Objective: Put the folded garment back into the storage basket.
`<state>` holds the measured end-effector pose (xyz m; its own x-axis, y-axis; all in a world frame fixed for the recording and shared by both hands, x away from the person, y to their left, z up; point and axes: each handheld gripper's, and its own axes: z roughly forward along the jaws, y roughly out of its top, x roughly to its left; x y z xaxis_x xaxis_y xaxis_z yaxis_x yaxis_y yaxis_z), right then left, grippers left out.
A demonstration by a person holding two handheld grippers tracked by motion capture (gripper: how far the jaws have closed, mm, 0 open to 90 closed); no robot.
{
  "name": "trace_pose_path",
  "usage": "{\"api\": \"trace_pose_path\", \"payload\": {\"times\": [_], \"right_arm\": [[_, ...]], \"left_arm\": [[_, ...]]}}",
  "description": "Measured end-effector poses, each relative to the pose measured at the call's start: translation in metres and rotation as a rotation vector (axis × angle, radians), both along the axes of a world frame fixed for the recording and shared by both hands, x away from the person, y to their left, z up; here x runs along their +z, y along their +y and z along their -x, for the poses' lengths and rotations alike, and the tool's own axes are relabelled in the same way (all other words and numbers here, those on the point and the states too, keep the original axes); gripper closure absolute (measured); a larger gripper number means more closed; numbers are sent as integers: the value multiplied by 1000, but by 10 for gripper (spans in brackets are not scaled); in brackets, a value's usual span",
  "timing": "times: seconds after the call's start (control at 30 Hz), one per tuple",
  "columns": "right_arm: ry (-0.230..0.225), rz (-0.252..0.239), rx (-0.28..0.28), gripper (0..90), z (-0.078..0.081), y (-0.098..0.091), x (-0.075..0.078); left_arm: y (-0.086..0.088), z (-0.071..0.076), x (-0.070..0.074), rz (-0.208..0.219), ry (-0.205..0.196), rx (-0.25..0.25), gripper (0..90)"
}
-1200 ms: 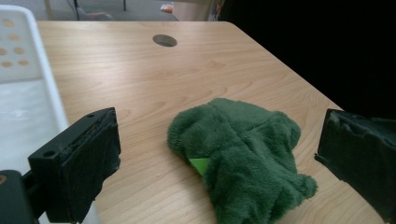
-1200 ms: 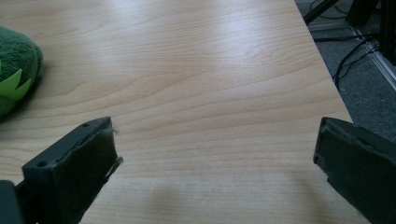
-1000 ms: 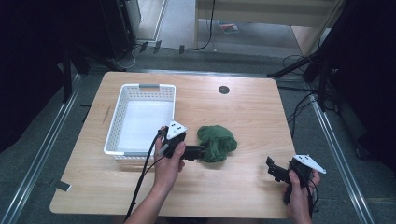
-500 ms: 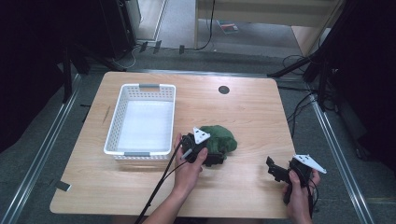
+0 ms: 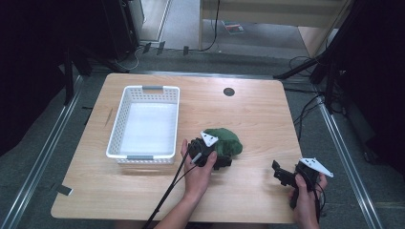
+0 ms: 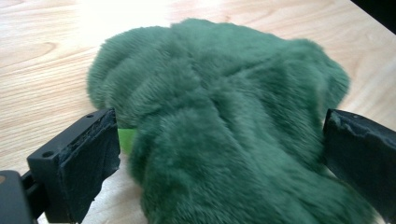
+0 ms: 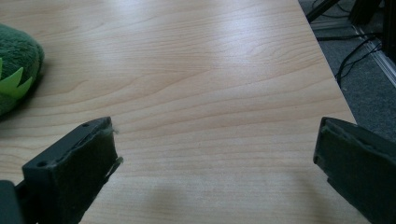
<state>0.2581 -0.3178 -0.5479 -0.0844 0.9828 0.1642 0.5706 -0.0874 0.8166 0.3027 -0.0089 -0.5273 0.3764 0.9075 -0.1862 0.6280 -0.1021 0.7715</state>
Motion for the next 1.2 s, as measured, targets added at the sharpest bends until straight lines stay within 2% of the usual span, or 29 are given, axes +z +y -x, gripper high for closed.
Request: {"api": "trace_pose_path", "payload": {"times": [0.13,0.37,0.57,0.7,1.1,1.2], "right_arm": [[2,-3,0,0,0,0,0],[2,-2,-3,0,0,0,0],[2,-2,-3,0,0,0,0],[3,-1,0,0,0,0,0],[1,2,-2,0,0,0,0],[2,3,-3,0,0,0,0]], "left_arm": [[-3,-3,-3,5,7,4,0],[-13,-4,-11,-31,40,18,0],[-14,-5,-14,-48,36,20,0],[-19,-5,-20,-81,39,35,0],[-21,-5,-22,-93,55,39,0],[-21,-4,-22,-99,45,33,48]]}}
